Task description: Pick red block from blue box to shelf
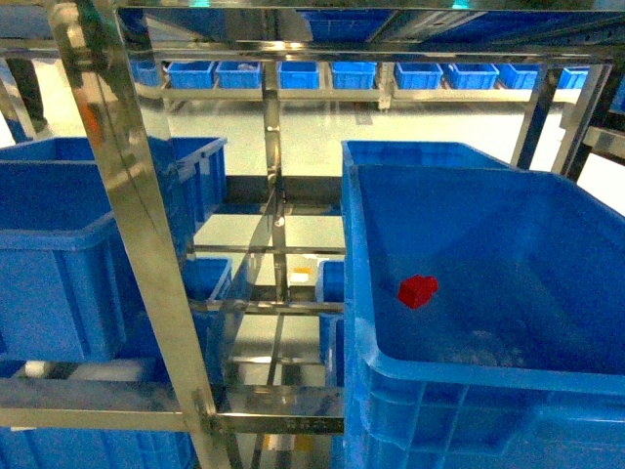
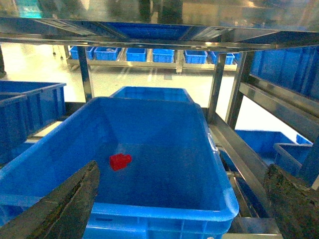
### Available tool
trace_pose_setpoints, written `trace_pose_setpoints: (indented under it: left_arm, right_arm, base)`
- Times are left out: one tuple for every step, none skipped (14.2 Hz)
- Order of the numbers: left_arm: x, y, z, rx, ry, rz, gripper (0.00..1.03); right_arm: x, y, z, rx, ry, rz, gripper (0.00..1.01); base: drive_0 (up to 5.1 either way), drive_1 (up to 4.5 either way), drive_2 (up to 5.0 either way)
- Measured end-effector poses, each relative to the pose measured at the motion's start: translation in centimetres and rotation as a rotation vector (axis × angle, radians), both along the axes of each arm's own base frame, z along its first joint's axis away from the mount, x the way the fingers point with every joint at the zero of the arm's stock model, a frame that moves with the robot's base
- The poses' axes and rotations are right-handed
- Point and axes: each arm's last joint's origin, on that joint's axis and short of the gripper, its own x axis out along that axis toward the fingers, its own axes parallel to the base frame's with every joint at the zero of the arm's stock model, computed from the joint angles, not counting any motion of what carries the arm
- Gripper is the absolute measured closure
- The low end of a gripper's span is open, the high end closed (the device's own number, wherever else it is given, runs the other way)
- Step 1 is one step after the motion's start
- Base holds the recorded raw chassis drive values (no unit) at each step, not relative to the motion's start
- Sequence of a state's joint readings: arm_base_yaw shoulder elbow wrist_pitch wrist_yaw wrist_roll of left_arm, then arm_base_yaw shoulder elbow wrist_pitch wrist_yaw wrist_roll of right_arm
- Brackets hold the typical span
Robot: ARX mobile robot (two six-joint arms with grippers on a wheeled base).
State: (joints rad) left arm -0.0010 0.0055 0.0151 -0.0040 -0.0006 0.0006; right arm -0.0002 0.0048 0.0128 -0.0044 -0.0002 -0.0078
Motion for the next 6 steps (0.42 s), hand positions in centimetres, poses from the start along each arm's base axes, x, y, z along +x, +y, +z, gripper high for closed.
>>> trace_pose_setpoints:
  left_arm:
    - [0.0, 0.0, 0.0, 0.0, 0.0, 0.0, 0.05]
    - [0.0, 0.0, 0.0, 0.0, 0.0, 0.0, 0.05]
    - [0.0, 0.0, 0.0, 0.0, 0.0, 0.0, 0.05]
    - [0.0, 0.0, 0.0, 0.0, 0.0, 0.0, 0.05]
    - [0.0, 0.0, 0.0, 0.0, 0.0, 0.0, 0.05]
    - [0.0, 0.0, 0.0, 0.0, 0.0, 0.0, 0.05]
  right_arm:
    - [0.0, 0.0, 0.0, 0.0, 0.0, 0.0, 0.03]
    - [0.0, 0.0, 0.0, 0.0, 0.0, 0.0, 0.03]
    - [0.0, 0.0, 0.0, 0.0, 0.0, 0.0, 0.03]
    - [0.0, 0.0, 0.0, 0.0, 0.0, 0.0, 0.03]
    - [0.0, 0.0, 0.0, 0.0, 0.0, 0.0, 0.03]
    - [0.0, 0.0, 0.0, 0.0, 0.0, 0.0, 0.03]
  base:
    - [0.0, 0.0, 0.0]
    - [0.0, 0.0, 0.0]
    - [0.0, 0.0, 0.0]
    - [0.0, 0.0, 0.0]
    - [0.0, 0.0, 0.0]
    - [0.0, 0.0, 0.0]
